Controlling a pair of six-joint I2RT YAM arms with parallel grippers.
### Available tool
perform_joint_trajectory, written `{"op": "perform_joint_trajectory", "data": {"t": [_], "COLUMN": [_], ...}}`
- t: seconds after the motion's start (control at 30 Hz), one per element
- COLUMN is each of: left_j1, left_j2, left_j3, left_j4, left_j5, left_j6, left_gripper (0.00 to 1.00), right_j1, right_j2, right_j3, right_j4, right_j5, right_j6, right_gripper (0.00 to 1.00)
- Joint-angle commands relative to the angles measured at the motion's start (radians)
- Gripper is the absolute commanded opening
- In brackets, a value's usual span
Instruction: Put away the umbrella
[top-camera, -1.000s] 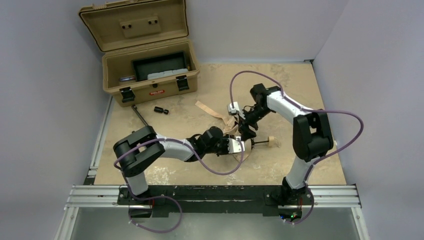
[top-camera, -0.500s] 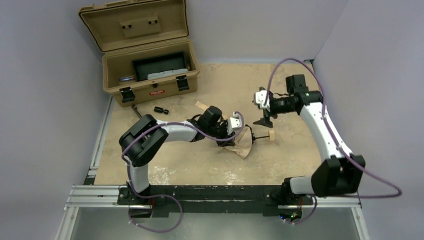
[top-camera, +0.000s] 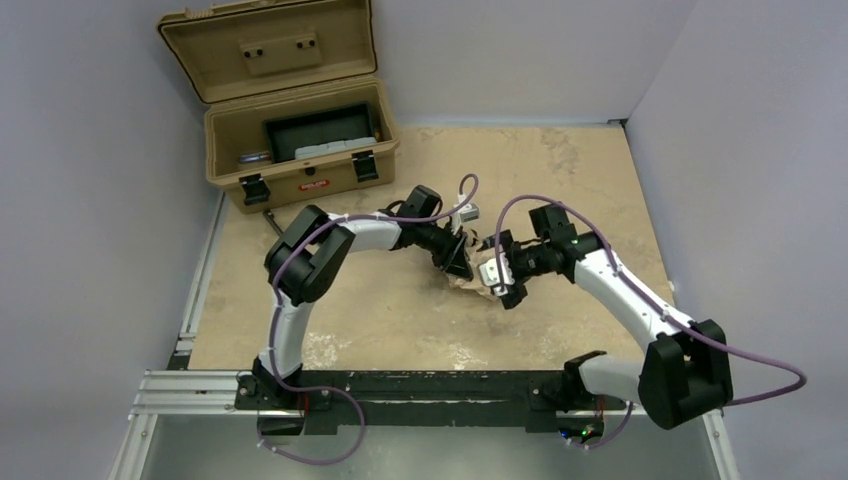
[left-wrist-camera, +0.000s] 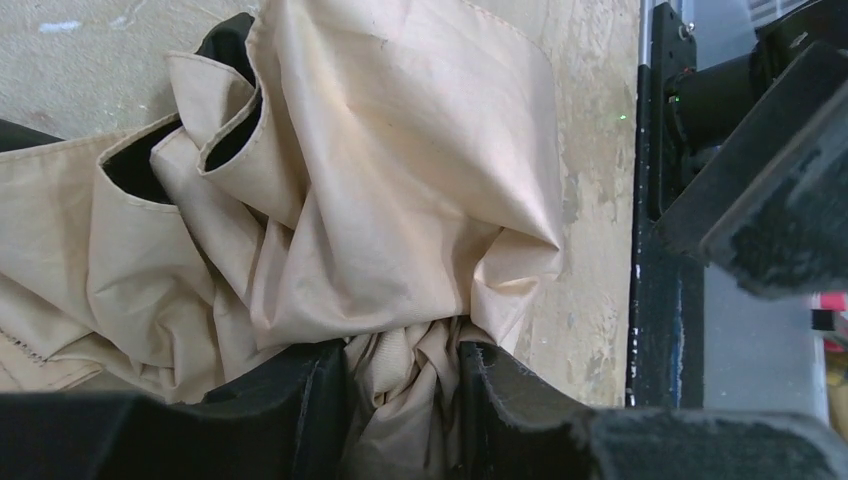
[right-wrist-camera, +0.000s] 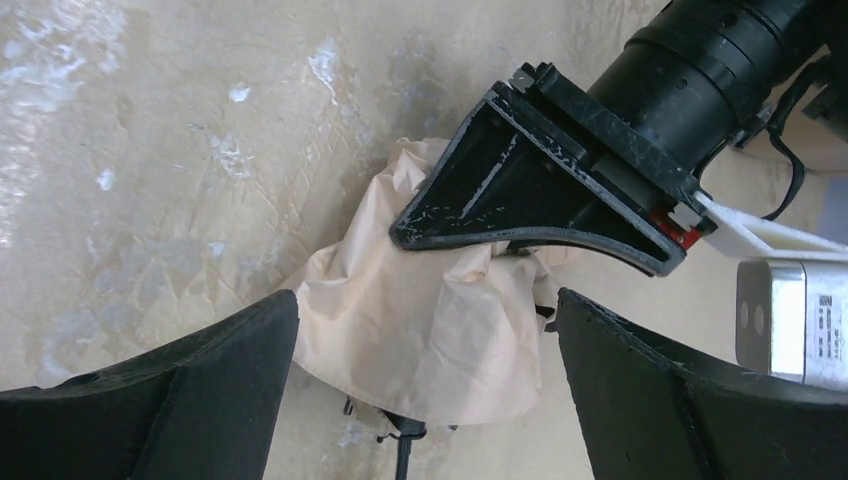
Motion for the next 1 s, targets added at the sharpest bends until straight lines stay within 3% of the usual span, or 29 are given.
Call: {"op": "perform_joint_trajectory", "data": {"t": [0.0,0.23,0.47,0.53,0.6,0.67,0.73,0.77,0.97], "left_j1": [-0.002,0.003,0.01,0.013,0.028,0.051,0.077,0.087,0.133], "left_j2": [0.177,0.212,0.223,0.211,0.171,0.105,0.032,-0.005,-0.209], "left_j3": [-0.079,-0.052,-0.063,-0.071,-0.102,-0.151,-0.2,-0.224,-0.319], "left_j4": [-0.397,-0.411,-0.368,-0.326,-0.242,-0.12,0.007,0.096,0.317], "left_j5": [-0.152,-0.128,-0.084,-0.064,-0.061,-0.062,-0.058,-0.055,-0.096], "left_j6": [-0.034,-0.077,-0.152,-0.195,-0.273,-0.369,-0.465,-0.508,-0.636], "left_gripper": [0.0,0.0,0.0,0.08,0.23,0.38,0.66,0.71,0.76], "right_j1": [0.062,0.156,0.22,0.234,0.24,0.241,0.242,0.242,0.241], "right_j2": [0.016,0.17,0.303,0.336,0.353,0.353,0.354,0.356,0.385], "right_j3": [-0.048,-0.098,-0.098,-0.092,-0.08,-0.075,-0.066,-0.059,-0.019], "right_j4": [0.269,0.392,0.383,0.361,0.325,0.291,0.252,0.225,0.109], "right_j5": [0.162,0.372,0.486,0.5,0.5,0.494,0.473,0.464,0.397], "right_j6": [0.148,0.209,0.275,0.293,0.302,0.304,0.304,0.302,0.306], "right_gripper": [0.94,0.84,0.45,0.26,0.12,0.04,0.0,0.0,0.0]}}
